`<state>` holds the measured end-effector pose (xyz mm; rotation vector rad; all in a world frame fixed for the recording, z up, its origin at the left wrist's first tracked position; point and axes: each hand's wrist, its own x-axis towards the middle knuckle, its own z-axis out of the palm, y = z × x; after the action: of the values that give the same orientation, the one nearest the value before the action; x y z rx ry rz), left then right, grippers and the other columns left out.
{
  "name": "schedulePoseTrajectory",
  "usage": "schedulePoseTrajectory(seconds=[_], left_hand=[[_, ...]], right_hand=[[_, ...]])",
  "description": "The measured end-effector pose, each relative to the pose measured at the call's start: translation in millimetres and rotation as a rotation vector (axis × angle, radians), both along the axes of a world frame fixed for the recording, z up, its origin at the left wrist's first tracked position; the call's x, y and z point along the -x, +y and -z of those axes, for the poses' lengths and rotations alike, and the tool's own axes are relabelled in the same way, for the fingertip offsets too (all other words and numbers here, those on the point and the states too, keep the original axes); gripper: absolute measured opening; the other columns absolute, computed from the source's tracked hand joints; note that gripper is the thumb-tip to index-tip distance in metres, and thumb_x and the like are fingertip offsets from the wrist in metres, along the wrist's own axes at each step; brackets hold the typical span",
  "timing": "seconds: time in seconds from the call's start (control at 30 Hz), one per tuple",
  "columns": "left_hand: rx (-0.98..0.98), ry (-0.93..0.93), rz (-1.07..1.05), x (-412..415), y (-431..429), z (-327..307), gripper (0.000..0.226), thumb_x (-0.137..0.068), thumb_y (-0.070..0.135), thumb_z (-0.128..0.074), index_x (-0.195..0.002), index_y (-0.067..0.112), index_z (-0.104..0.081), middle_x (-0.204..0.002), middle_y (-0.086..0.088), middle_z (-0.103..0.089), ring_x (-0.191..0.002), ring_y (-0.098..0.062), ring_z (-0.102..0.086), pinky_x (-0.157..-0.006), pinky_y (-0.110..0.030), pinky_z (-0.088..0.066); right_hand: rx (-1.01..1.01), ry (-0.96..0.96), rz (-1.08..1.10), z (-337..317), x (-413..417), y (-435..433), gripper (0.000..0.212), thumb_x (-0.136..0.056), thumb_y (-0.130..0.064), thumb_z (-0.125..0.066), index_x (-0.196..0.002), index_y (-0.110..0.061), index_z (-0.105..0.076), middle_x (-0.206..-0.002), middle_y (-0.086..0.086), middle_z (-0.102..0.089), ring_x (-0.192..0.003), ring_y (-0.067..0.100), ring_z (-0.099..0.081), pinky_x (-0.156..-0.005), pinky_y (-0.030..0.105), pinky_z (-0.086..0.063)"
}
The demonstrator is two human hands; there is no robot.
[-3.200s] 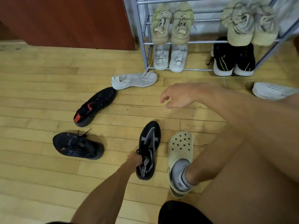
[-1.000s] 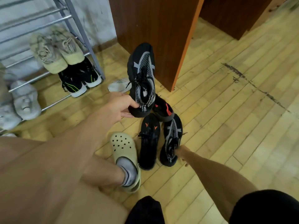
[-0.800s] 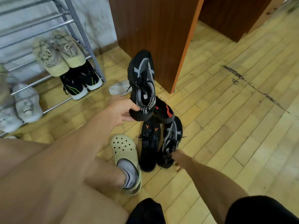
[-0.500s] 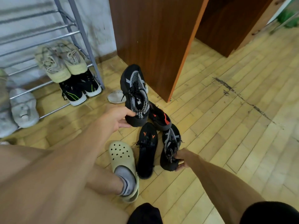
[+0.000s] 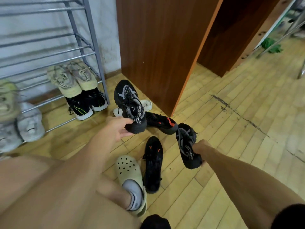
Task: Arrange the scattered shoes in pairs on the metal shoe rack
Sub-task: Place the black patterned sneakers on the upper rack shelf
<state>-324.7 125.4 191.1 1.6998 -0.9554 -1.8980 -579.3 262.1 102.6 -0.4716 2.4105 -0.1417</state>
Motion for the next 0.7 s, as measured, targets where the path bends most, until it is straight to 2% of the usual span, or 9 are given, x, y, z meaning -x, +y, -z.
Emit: schedulePoseTrajectory(seconds=[0.07,0.13,0.2,0.27,0.4,0.5,0.57,0.63,0.7], left_hand=[[-0.006,-0.016,0.005,-9.6,0.7,3.7,0.035,-0.087,-0.002,-0.062,-0.121,0.003,-0.053,-0.133,-0.021,-0.055,-0.109,-0.036,-0.06,-0.085,-0.041,-0.052],[-0.018,-0.026,0.011,-16.2,0.8,7.5,0.032,-0.089,-0.001,-0.06,-0.119,0.004,-0.052,-0.136,-0.02,-0.053,-0.118,-0.038,-0.057,-0.089,-0.041,-0.051],[-0.029,-0.028,0.001,-18.9,0.8,11.8,0.04,-0.089,0.0,-0.06,-0.128,0.0,-0.05,-0.136,-0.021,-0.052,-0.118,-0.037,-0.057,-0.09,-0.04,-0.051],[-0.037,-0.025,0.005,-18.5,1.8,16.5,0.042,-0.09,0.001,-0.06,-0.13,-0.002,-0.049,-0.135,-0.021,-0.053,-0.114,-0.036,-0.059,-0.092,-0.04,-0.051],[-0.041,-0.019,0.04,-11.1,4.9,23.4,0.034,-0.089,0.003,-0.062,-0.122,0.002,-0.054,-0.134,-0.018,-0.055,-0.116,-0.035,-0.059,-0.086,-0.037,-0.052],[-0.026,0.008,0.008,-7.3,4.4,21.5,0.035,-0.087,0.002,-0.063,-0.121,0.001,-0.055,-0.129,-0.018,-0.059,-0.099,-0.031,-0.064,-0.082,-0.037,-0.053],[-0.003,0.032,-0.021,-8.1,2.3,14.8,0.038,-0.088,0.002,-0.063,-0.125,0.0,-0.054,-0.128,-0.018,-0.059,-0.093,-0.029,-0.063,-0.083,-0.036,-0.053],[0.029,0.041,-0.07,-14.4,-1.3,5.8,0.039,-0.088,0.002,-0.062,-0.126,0.0,-0.052,-0.125,-0.019,-0.06,-0.096,-0.029,-0.061,-0.084,-0.037,-0.053],[0.074,0.04,-0.138,-25.9,-7.1,-3.2,0.036,-0.087,0.001,-0.063,-0.122,0.001,-0.055,-0.113,-0.016,-0.063,-0.093,-0.029,-0.063,-0.075,-0.035,-0.058]], right_hand=[[-0.022,0.147,-0.061,-6.2,0.8,0.2,0.028,-0.086,-0.011,-0.055,-0.109,0.004,-0.054,-0.097,0.016,-0.06,-0.088,0.032,-0.063,-0.068,0.032,-0.05],[-0.082,0.276,-0.135,-15.4,-0.5,6.4,0.039,-0.086,-0.012,-0.056,-0.121,0.004,-0.047,-0.11,0.018,-0.061,-0.101,0.033,-0.063,-0.07,0.034,-0.047],[-0.112,0.343,-0.171,-19.0,5.0,13.1,0.043,-0.088,-0.014,-0.055,-0.126,0.003,-0.044,-0.118,0.018,-0.058,-0.109,0.034,-0.06,-0.078,0.036,-0.048],[-0.086,0.328,-0.14,-22.1,12.1,16.3,0.046,-0.088,-0.015,-0.057,-0.127,0.003,-0.043,-0.119,0.019,-0.057,-0.109,0.036,-0.06,-0.083,0.039,-0.051],[0.114,0.088,-0.049,-23.8,5.6,9.5,0.037,-0.09,-0.013,-0.056,-0.122,-0.001,-0.044,-0.106,0.018,-0.054,-0.091,0.036,-0.059,-0.07,0.043,-0.058],[0.298,-0.107,0.002,-28.1,-11.7,-4.7,0.038,-0.088,-0.015,-0.06,-0.123,-0.008,-0.046,-0.111,0.016,-0.058,-0.096,0.033,-0.063,-0.067,0.042,-0.061],[0.376,-0.24,-0.01,-31.4,-23.4,-22.6,0.038,-0.087,-0.016,-0.065,-0.121,-0.011,-0.051,-0.108,0.013,-0.062,-0.088,0.024,-0.065,-0.058,0.035,-0.061],[0.437,-0.337,-0.05,-36.6,-37.7,-46.3,0.034,-0.088,-0.012,-0.065,-0.12,-0.011,-0.054,-0.096,0.009,-0.063,-0.074,0.017,-0.064,-0.048,0.03,-0.057],[0.494,-0.423,-0.09,-40.8,-52.7,-71.3,0.031,-0.091,-0.007,-0.06,-0.122,-0.007,-0.055,-0.085,0.006,-0.063,-0.067,0.017,-0.063,-0.049,0.032,-0.057]])
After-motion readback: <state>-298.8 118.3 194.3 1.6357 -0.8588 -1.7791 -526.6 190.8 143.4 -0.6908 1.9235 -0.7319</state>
